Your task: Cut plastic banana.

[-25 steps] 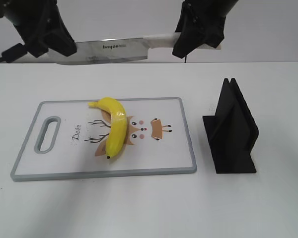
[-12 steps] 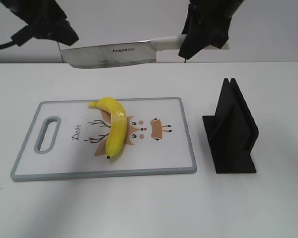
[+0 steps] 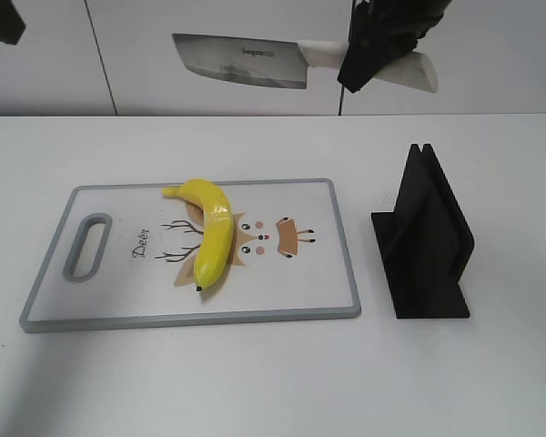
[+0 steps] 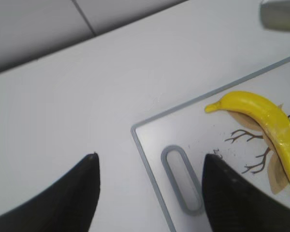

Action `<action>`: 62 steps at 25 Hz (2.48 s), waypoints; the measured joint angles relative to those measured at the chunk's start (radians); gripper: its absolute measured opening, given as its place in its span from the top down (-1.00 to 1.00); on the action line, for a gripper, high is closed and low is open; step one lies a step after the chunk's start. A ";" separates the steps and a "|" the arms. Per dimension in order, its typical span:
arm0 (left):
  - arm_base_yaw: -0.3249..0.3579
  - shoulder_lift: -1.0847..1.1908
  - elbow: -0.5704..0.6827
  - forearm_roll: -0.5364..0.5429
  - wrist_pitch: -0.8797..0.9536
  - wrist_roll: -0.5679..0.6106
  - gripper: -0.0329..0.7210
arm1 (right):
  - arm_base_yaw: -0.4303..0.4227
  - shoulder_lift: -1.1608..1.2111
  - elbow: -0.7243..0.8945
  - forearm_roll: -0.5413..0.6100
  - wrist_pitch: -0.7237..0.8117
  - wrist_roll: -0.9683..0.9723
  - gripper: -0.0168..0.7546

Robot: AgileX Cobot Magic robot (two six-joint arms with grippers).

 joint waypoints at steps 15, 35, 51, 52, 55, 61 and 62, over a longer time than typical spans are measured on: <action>0.102 -0.197 0.183 0.044 0.241 -0.215 -0.59 | 0.000 -0.218 0.289 -0.099 -0.036 0.544 0.52; 0.102 -1.066 0.874 0.088 0.138 -0.217 -0.55 | -0.001 -0.467 0.760 -0.284 -0.405 1.024 0.52; 0.102 -1.555 1.017 0.088 0.129 -0.217 -0.50 | -0.001 -0.489 0.791 -0.322 -0.403 1.081 0.52; 0.102 -1.555 1.017 0.088 0.128 -0.217 -0.50 | -0.001 -0.489 0.805 -0.322 -0.406 1.081 0.52; 0.102 -1.556 1.017 0.088 0.127 -0.217 -0.50 | -0.001 -0.489 0.850 -0.322 -0.422 1.087 0.52; 0.102 -1.556 1.017 0.088 0.126 -0.217 -0.49 | -0.001 -0.489 0.926 -0.322 -0.482 1.101 0.52; 0.102 -1.556 1.017 0.088 0.125 -0.217 -0.48 | -0.001 -0.488 0.933 -0.322 -0.481 1.101 0.52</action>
